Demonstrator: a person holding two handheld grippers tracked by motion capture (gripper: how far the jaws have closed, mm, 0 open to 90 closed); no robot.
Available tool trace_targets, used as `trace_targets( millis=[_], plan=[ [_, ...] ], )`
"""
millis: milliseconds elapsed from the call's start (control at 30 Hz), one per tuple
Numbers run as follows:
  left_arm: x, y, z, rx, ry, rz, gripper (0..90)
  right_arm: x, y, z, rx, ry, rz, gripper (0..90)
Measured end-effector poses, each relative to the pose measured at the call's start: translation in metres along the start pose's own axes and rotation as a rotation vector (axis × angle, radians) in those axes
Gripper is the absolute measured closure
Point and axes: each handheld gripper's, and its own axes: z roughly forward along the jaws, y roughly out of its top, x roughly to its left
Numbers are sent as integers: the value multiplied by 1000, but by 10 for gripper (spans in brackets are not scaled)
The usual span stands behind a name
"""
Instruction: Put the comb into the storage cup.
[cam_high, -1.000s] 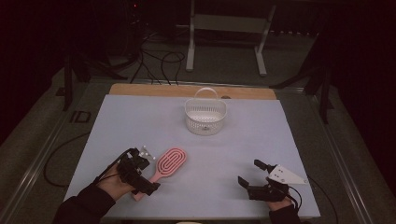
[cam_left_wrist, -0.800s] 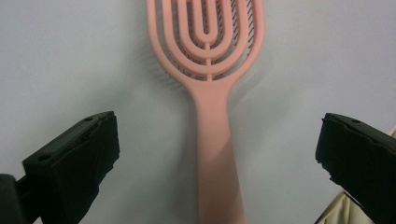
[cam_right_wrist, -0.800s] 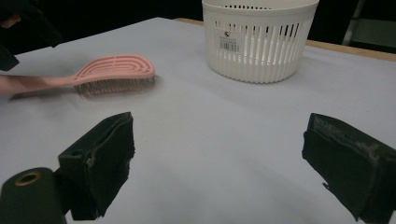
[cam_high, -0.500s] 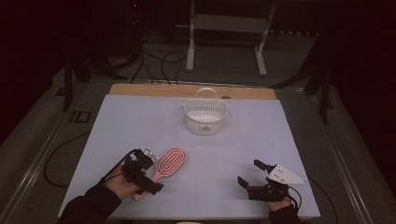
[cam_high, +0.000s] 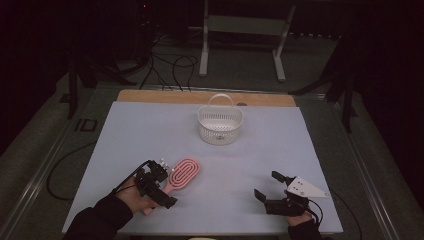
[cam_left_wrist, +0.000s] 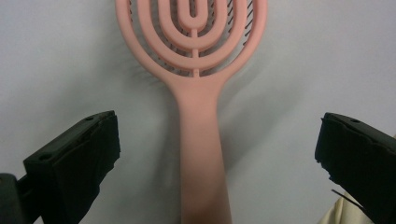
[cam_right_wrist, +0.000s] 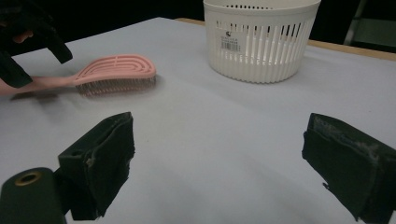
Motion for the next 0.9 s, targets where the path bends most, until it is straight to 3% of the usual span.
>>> trace_targets(
  millis=[367, 567, 900],
  plan=[
    [3, 2, 5, 29, -14, -1, 89, 0, 0, 0, 1, 0, 1, 90],
    [2, 3, 6, 32, 14, 16, 228, 1, 0, 0, 1, 1, -4, 90],
    [2, 10, 10, 63, 12, 16, 419, 1, 0, 0, -2, -1, -4, 90]
  ],
)
